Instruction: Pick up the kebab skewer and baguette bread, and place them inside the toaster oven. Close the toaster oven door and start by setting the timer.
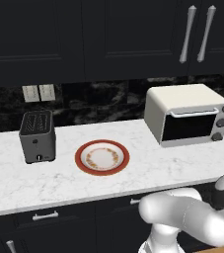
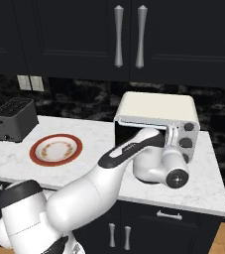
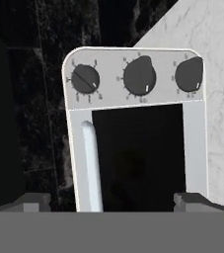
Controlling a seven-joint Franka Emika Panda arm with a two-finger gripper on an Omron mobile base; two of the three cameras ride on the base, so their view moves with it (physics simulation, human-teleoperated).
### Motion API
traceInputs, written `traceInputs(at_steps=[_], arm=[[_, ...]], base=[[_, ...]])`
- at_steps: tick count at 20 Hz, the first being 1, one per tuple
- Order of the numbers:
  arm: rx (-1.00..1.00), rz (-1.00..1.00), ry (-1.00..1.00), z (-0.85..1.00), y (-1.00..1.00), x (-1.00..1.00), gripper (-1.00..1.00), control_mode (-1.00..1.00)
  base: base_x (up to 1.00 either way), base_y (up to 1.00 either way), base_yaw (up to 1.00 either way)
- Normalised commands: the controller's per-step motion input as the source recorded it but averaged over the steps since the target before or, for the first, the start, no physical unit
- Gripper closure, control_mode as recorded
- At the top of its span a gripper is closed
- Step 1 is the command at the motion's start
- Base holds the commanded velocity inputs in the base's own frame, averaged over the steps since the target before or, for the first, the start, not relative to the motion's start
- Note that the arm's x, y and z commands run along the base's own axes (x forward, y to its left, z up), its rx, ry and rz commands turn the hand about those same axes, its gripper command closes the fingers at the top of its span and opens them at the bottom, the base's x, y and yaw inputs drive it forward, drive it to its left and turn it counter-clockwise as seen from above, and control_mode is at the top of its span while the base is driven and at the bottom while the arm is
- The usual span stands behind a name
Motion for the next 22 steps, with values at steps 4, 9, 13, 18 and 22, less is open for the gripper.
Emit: traceInputs(at_steps=[4,9,13,18,22], arm=[[0.01,0.00,-0.15,-0.07,-0.12,0.00,-1.00,-1.00],[-0.01,0.00,-0.16,-0.22,0.00,0.02,-1.00,-1.00],[-0.05,0.00,-0.11,-0.13,0.00,0.13,-1.00,-1.00],[-0.06,0.00,-0.06,0.00,0.00,0.12,-1.00,-1.00],[-0.09,0.00,-0.01,0.00,-0.08,0.04,-1.00,-1.00]], base=[[0.00,0.00,0.00],[0.00,0.00,0.00],[0.00,0.00,0.00],[0.00,0.00,0.00],[0.00,0.00,0.00]])
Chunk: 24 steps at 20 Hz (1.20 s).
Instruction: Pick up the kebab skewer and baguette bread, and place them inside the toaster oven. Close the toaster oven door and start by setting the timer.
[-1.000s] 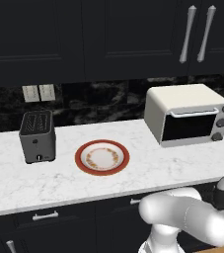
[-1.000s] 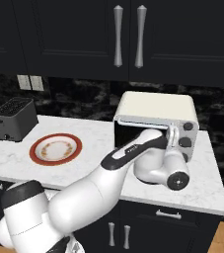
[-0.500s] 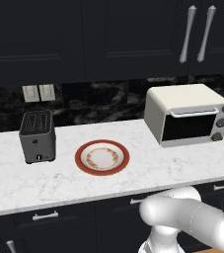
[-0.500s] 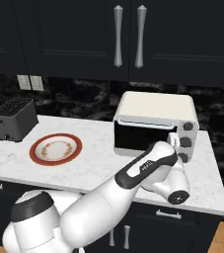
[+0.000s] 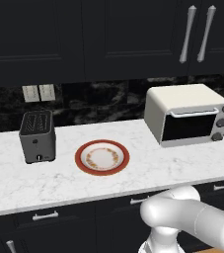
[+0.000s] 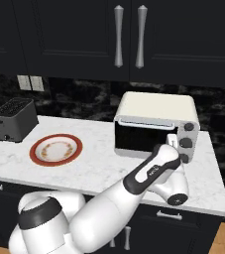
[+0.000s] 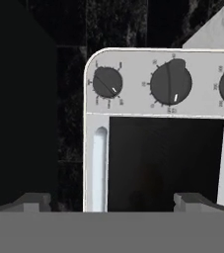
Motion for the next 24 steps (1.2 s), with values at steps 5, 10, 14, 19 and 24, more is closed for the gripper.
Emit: traceInputs(at_steps=[5,10,14,19,24], arm=[[-0.05,-0.02,0.00,0.00,-0.19,0.01,-1.00,-1.00],[0.00,-0.04,0.00,0.00,-0.03,0.20,-1.00,-1.00],[0.00,-0.04,0.00,-0.05,0.00,0.10,-1.00,-1.00],[0.00,-0.02,0.00,-0.05,0.00,0.11,-1.00,-1.00],[0.00,-0.01,0.00,-0.06,-0.04,0.01,-1.00,-1.00]], base=[[0.00,0.00,0.00],[0.00,0.00,0.00],[0.00,0.00,0.00],[0.00,0.00,0.00],[0.00,0.00,0.00]])
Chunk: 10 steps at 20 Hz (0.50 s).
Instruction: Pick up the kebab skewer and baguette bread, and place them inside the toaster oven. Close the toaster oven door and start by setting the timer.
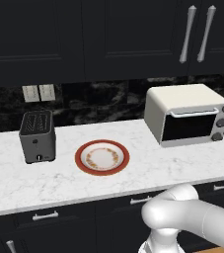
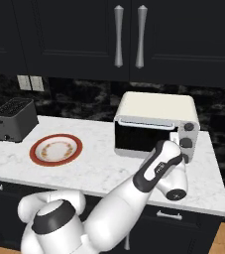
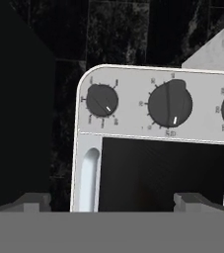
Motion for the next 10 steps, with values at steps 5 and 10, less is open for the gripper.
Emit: traceInputs(at_steps=[5,10], arm=[[0.00,0.00,0.00,-0.06,-0.03,0.06,-1.00,-1.00],[0.00,0.00,0.00,-0.01,-0.04,0.07,-1.00,-1.00]], base=[[0.00,0.00,0.00],[0.00,0.00,0.00]])
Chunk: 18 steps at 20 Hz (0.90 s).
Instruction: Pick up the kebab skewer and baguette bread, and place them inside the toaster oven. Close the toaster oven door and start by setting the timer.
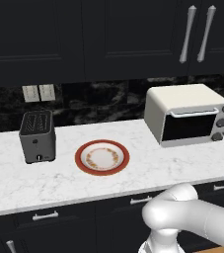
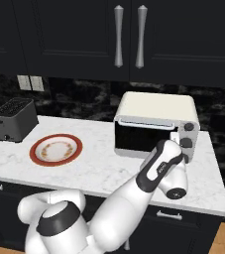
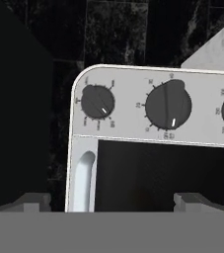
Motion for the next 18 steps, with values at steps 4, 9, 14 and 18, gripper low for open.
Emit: traceInputs(at_steps=[4,9,14,18], arm=[[0.01,0.00,0.00,-0.02,-0.08,0.05,-1.00,-1.00],[0.00,0.00,0.00,-0.09,-0.17,0.01,-1.00,-1.00],[0.00,0.00,0.00,-0.10,-0.03,0.09,-1.00,-1.00],[0.00,0.00,0.00,-0.08,0.00,0.10,-1.00,-1.00]], base=[[0.00,0.00,0.00],[0.00,0.00,0.00],[0.00,0.00,0.00],[0.00,0.00,0.00]])
